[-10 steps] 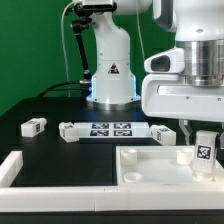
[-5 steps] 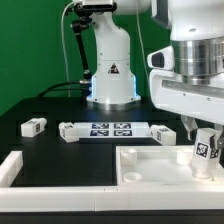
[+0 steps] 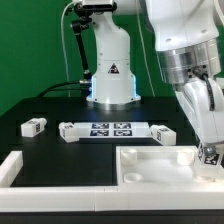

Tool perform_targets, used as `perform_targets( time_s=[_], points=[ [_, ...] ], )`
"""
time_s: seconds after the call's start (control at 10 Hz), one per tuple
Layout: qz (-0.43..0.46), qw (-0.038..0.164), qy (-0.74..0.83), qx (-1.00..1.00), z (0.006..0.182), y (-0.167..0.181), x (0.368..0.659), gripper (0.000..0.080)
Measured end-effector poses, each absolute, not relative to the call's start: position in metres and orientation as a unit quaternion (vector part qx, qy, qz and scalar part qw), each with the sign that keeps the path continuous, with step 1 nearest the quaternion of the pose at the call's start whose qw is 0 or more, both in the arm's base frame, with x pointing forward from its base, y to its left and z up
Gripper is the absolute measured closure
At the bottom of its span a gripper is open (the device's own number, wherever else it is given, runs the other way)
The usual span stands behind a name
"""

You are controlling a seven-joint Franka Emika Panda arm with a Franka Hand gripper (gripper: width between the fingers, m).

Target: Assemble square table

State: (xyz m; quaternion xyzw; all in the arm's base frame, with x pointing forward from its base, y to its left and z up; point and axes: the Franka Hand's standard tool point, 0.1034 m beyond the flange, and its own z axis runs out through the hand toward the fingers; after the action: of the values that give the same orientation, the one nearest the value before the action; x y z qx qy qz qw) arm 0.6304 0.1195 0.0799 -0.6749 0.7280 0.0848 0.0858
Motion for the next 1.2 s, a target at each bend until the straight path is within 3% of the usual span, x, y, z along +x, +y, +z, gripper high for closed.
perform_targets(
  time_s=[0.3, 0.4, 0.5, 0.6, 0.7, 1.0, 1.2],
  points=[
    [0.082, 0.085, 0.728, -0.676, 0.0798, 0.1196, 0.6307, 0.0505],
    [0.081, 0.086, 0.72, -0.684, 0.0795, 0.1197, 0.6304, 0.0404],
    [0.081, 0.085, 0.719, -0.685, 0.0795, 0.1207, 0.6302, 0.0252],
    [0.079, 0.069, 0.65, -0.753, 0.0803, 0.1242, 0.626, 0.0252],
    [0.073, 0.059, 0.585, -0.806, 0.0799, 0.1283, 0.6245, 0.0171],
    [0.067, 0.069, 0.511, -0.854, 0.0794, 0.1268, 0.6252, 0.0153],
    [0.047, 0.048, 0.36, -0.931, 0.0783, 0.1222, 0.6238, 0.0151]
  ],
)
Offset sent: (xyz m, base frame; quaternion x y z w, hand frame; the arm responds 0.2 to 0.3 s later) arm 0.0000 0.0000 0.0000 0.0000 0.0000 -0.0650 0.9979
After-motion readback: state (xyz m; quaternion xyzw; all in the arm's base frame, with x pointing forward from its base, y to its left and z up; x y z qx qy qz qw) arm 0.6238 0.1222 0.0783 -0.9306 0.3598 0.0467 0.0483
